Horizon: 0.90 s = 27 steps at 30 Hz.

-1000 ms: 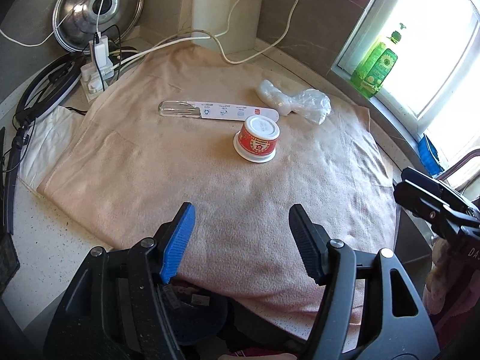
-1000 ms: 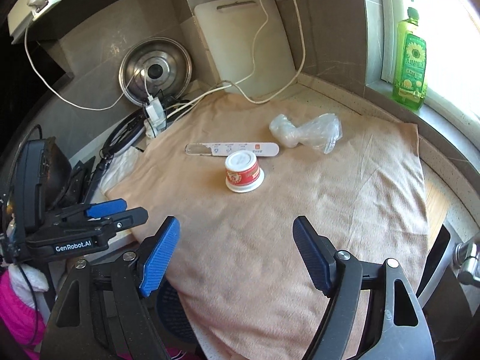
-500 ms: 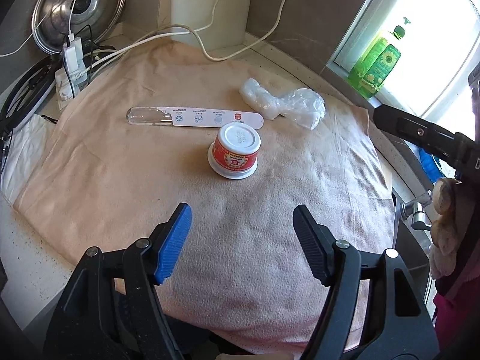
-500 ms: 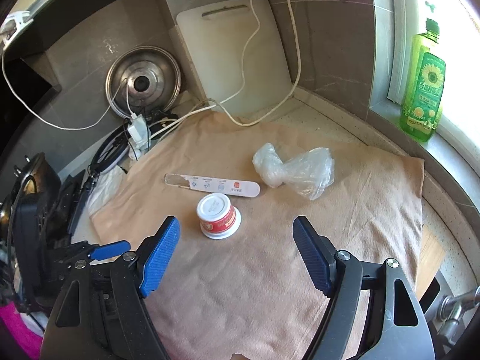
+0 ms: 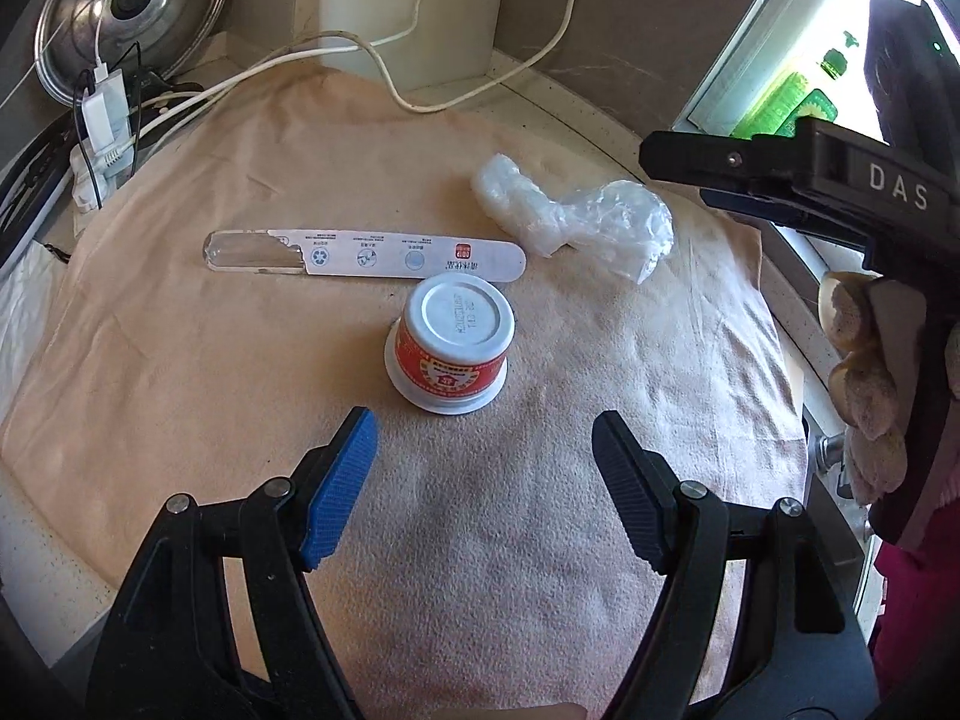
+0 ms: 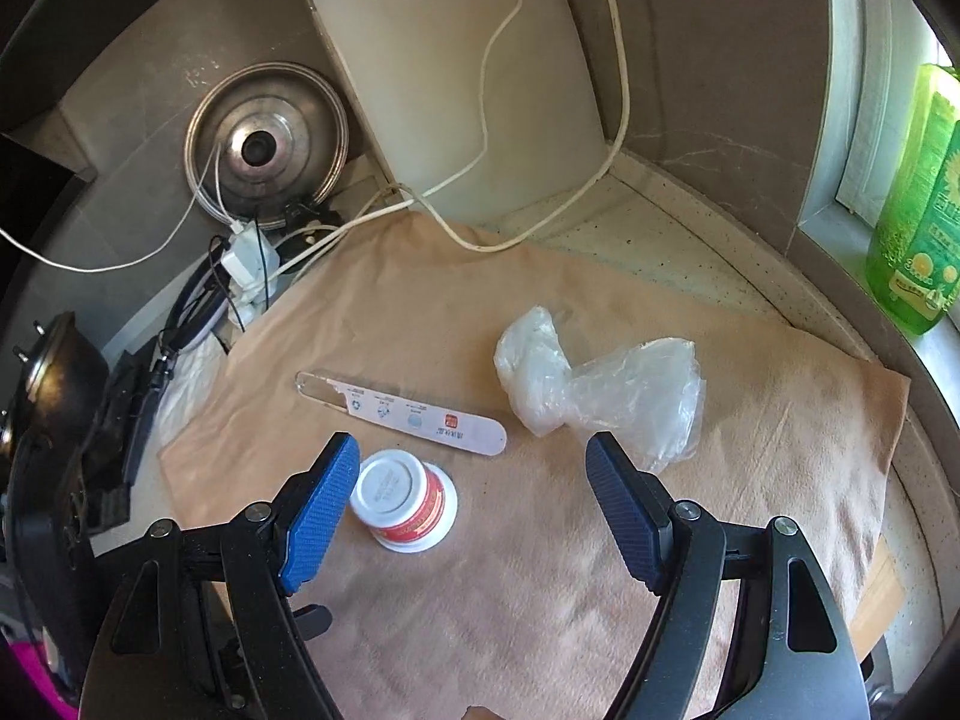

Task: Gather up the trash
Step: 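Grasp the white-lidded jar with the left tool while the right tool grasps the plastic bag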

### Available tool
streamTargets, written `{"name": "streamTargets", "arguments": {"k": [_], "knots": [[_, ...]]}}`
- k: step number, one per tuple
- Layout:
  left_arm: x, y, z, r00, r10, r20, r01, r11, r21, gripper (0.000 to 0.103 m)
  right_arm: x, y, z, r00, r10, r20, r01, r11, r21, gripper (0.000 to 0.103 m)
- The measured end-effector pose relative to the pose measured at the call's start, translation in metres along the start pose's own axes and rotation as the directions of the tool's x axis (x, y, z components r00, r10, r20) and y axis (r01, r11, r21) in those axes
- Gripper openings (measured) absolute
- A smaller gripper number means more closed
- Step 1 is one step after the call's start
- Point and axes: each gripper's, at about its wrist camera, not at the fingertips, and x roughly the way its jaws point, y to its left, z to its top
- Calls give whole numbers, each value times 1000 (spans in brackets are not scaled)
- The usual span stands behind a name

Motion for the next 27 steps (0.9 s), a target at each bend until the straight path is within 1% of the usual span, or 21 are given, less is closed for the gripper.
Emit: {"name": "streamTargets", "arguments": {"k": [7,11,21,27], "knots": [[25,4,12,1000,13,-26,-13,1000,-19,76,44,-12,23,997,19,-80,-20,1000,-10,78],[33,3,16,999,25,-29,-25,1000,-3,76,65,-15,30,992,32,-121,-33,999,-14,78],[49,3,22,998,47,-35,-46,999,12,76,111,-20,40,979,1,-202,-9,999,-38,78],[57,4,23,997,65,-41,-65,998,13,76,134,-23,41,970,-35,-241,21,998,-63,78]]}}
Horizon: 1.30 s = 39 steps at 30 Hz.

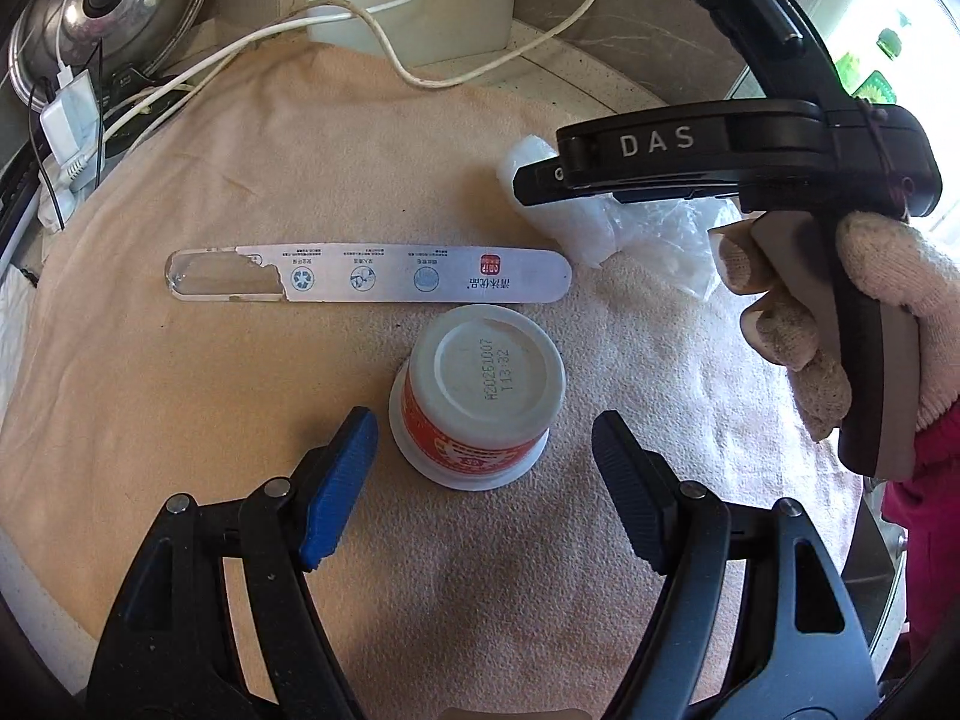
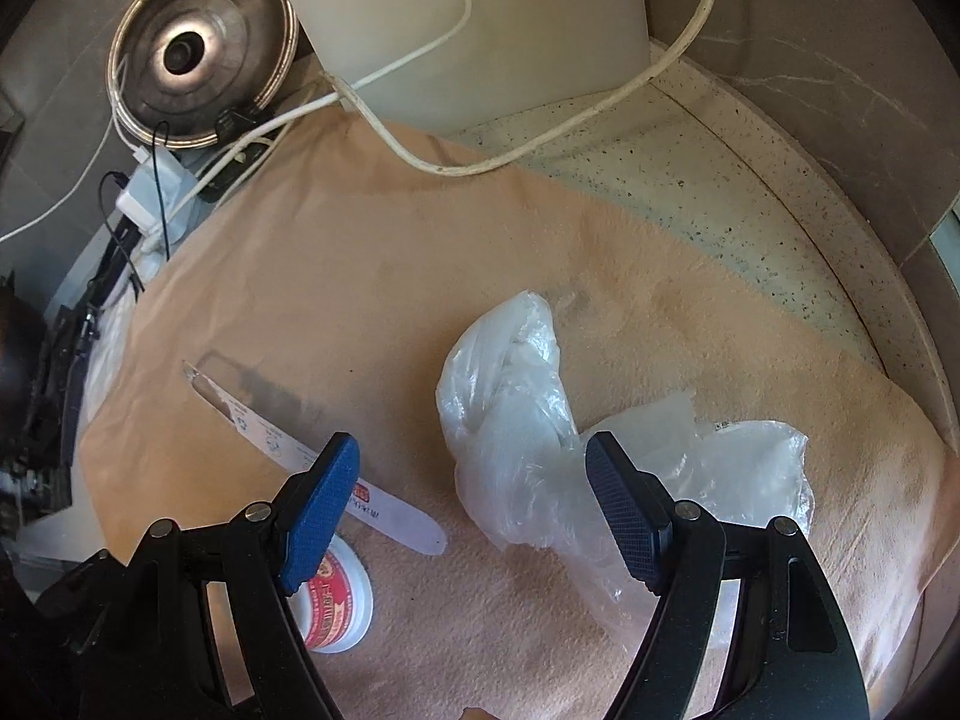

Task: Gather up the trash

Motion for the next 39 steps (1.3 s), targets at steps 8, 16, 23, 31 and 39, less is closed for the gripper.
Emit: {"name": "streamTargets", "arguments": {"k": [8,16,23,31,39], "knots": [[9,-1,2,1000,18,-5,-18,1000,1,76,19,-8,3,999,-25,-32,25,1000,-6,78],[19,0,4,1000,26,-17,-26,1000,3,64,32,-18,1,997,-48,-60,48,999,-2,78],[19,-2,2,1000,23,-5,-23,1000,9,62,37,-19,0,996,-64,-64,63,998,-7,74],[14,-3,0,1000,24,14,-25,1000,13,61,35,-23,-1,995,-85,-61,85,996,-4,47],[1,-2,0,999,28,42,-28,999,17,61,24,-27,-3,998,-62,-32,63,998,29,36]]}}
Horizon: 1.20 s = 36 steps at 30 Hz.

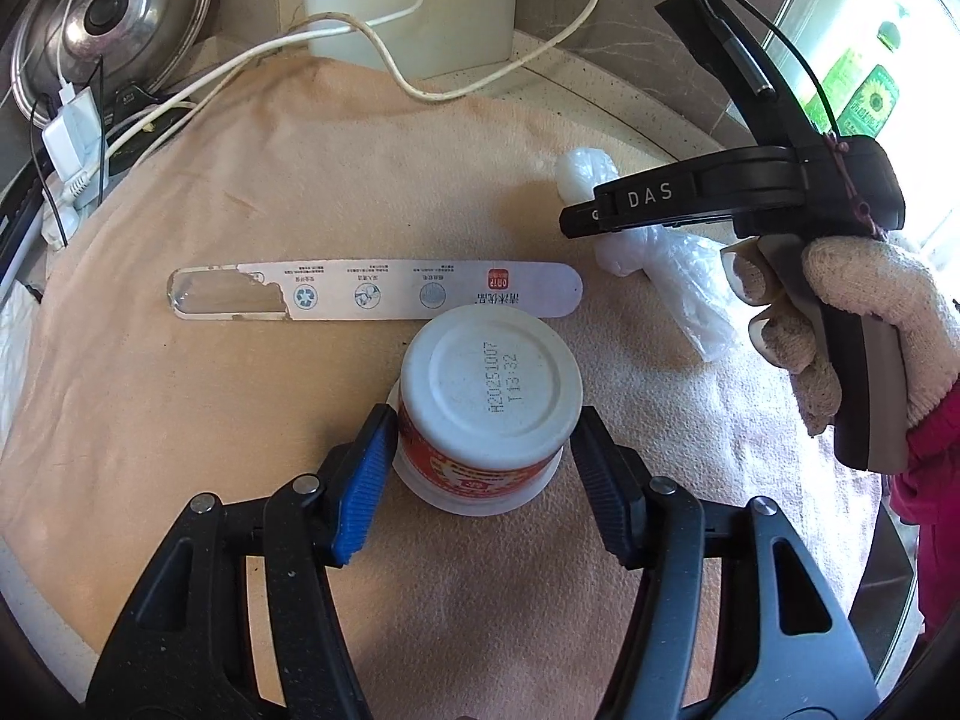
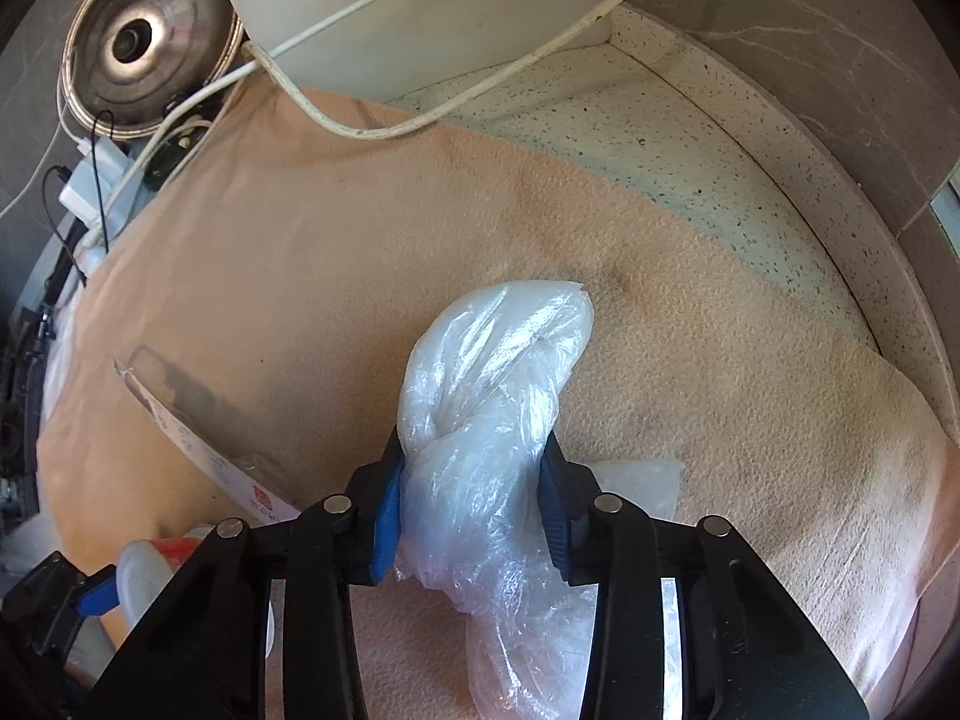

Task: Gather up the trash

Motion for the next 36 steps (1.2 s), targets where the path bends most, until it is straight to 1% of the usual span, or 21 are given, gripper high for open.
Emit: {"name": "streamTargets", "arguments": {"k": [6,19,26,36], "knots": [[-13,1,-2,1000,-3,18,3,1000,0,61,-15,-1,-4,999,7,37,-8,1000,25,34],[-52,5,-10,997,-23,74,21,1000,22,61,-68,5,-18,990,21,141,-30,997,65,34],[-77,11,-24,994,-44,104,39,998,41,61,-97,21,-36,982,41,185,-55,996,71,34],[-115,25,-54,990,-55,131,45,995,84,61,-137,58,-75,964,87,251,-110,991,80,34]]}}
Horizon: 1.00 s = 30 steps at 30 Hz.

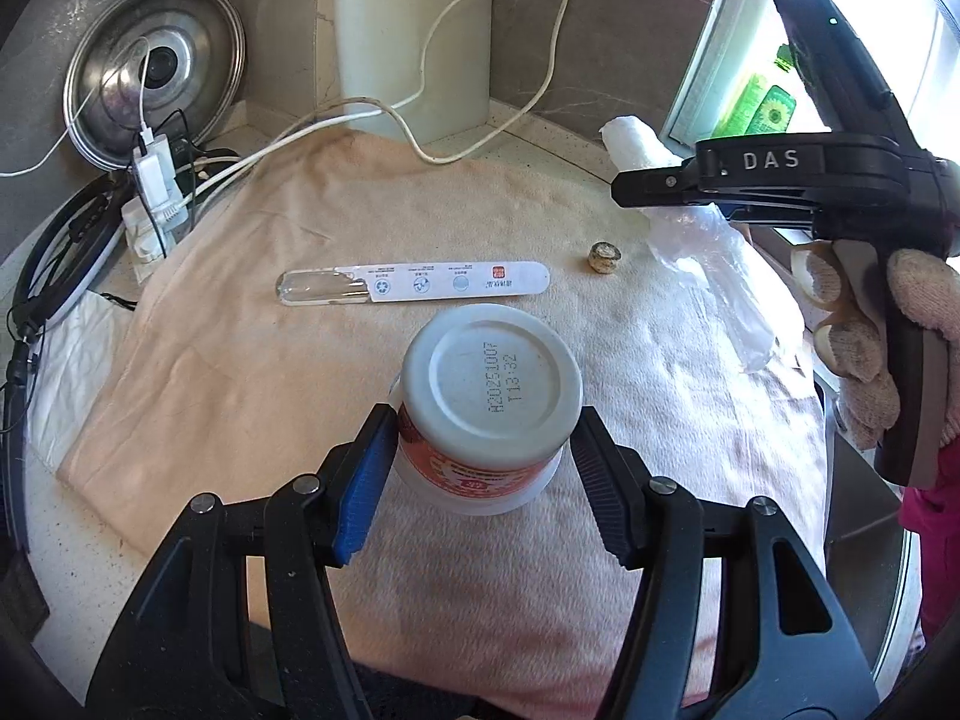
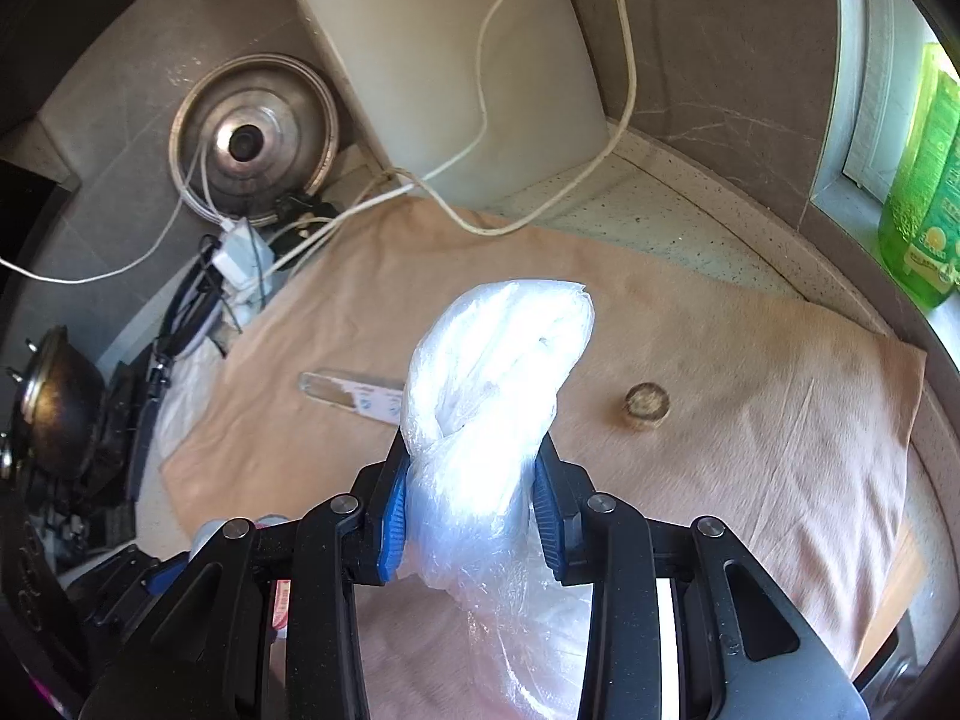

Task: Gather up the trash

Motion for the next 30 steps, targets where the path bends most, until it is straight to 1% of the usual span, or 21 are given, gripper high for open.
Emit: {"name": "streamTargets", "arguments": {"k": [9,14,23,30], "knots": [[-36,21,-33,1000,-13,5,13,1000,19,61,-37,44,-36,998,34,46,-35,999,13,34],[-56,36,-54,1000,-18,4,17,1000,24,61,-53,71,-63,996,61,57,-63,998,22,34],[-84,59,-93,1000,-15,-12,15,999,36,61,-69,119,-118,991,122,52,-124,992,32,34],[-97,77,-130,999,-6,-43,8,999,31,61,-71,152,-162,988,150,23,-151,988,29,34]]}}
